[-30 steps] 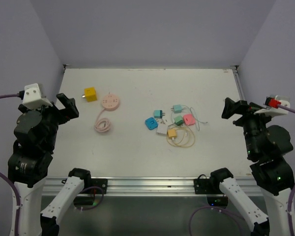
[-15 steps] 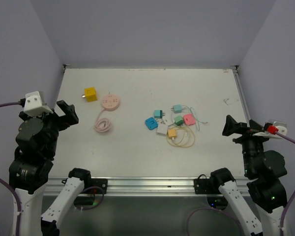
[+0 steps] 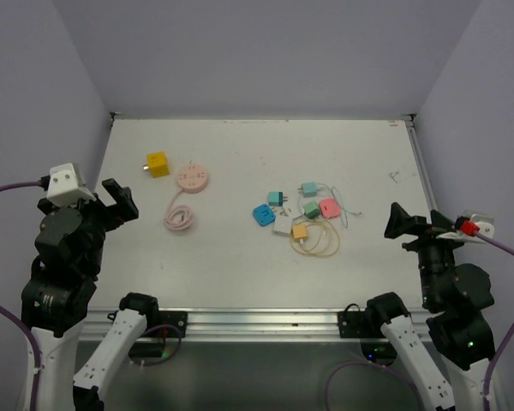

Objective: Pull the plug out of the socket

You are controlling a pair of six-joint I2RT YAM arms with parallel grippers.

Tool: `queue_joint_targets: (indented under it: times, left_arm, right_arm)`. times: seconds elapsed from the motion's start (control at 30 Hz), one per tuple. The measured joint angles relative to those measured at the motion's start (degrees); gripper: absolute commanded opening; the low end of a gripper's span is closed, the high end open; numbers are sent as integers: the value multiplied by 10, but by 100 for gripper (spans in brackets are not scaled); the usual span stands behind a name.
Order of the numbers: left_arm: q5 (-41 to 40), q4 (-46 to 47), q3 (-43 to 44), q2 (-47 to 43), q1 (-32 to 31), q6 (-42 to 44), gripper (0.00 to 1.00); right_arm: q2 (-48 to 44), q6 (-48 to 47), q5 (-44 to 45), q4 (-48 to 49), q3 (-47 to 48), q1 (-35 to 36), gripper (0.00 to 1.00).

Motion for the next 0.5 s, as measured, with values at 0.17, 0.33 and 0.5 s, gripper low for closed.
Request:
queue_joint_targets:
  times: [0.17, 0.33, 0.5]
  left_arm:
    - [-4, 0, -9, -3, 0, 0, 99]
    - [-4, 1, -18, -3, 0, 0, 99]
    - [-3, 1, -33, -8, 0, 0, 99]
  right_arm:
    - [0, 0, 0, 3, -3, 0, 99]
    - [0, 0, -3, 6, -5, 0, 99]
    - [0, 1, -16, 10, -12, 0, 99]
